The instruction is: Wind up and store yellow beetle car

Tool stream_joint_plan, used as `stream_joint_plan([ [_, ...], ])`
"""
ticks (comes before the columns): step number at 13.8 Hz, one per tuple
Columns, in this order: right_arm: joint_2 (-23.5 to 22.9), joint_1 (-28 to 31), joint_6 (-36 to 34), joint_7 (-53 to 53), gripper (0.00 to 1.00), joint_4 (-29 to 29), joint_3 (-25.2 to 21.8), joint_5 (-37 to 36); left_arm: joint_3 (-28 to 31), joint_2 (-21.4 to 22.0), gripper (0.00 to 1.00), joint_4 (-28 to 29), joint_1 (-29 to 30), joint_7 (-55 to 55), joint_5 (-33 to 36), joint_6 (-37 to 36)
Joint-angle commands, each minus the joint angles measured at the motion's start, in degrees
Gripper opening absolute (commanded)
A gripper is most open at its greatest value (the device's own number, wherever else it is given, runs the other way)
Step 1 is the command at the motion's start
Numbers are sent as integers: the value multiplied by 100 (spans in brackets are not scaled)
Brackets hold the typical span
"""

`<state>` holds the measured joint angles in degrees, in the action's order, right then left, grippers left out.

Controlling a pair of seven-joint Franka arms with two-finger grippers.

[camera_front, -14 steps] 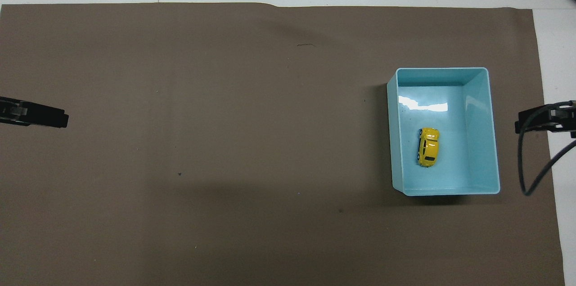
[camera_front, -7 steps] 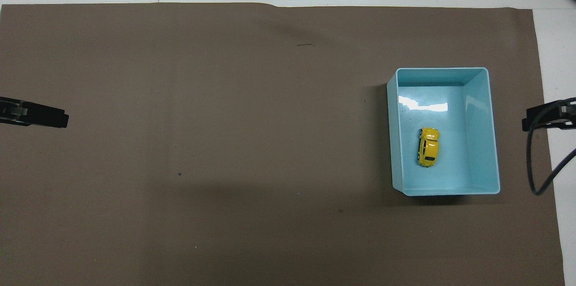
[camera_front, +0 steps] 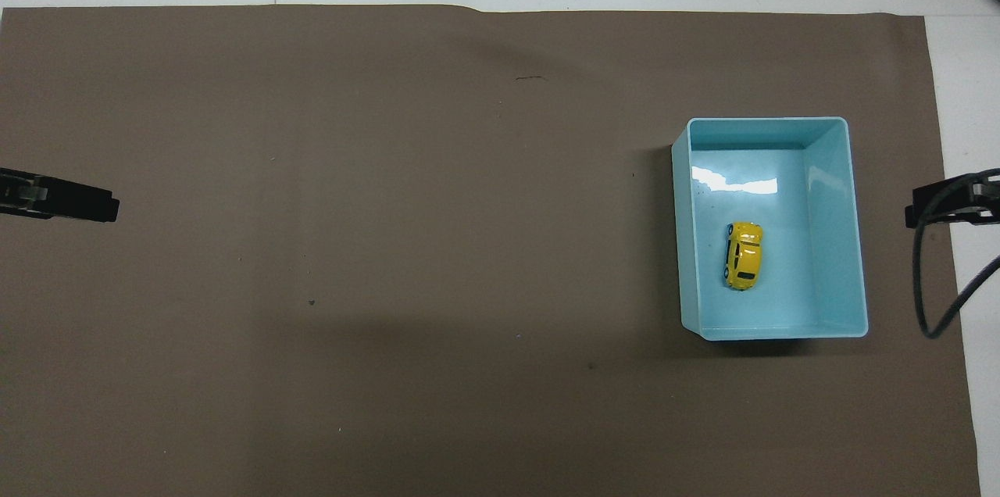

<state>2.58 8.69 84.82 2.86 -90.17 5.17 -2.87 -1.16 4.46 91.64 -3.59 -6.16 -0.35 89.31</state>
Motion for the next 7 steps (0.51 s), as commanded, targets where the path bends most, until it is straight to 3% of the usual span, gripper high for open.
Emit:
stream_joint_plan([
  [1,15,46,70,57,100,-36,37,164,-7,55,100,74,25,27,-45,52],
  [7,58,37,70,66,100,-105,37,155,-7,55,100,74,34,27,-45,43],
])
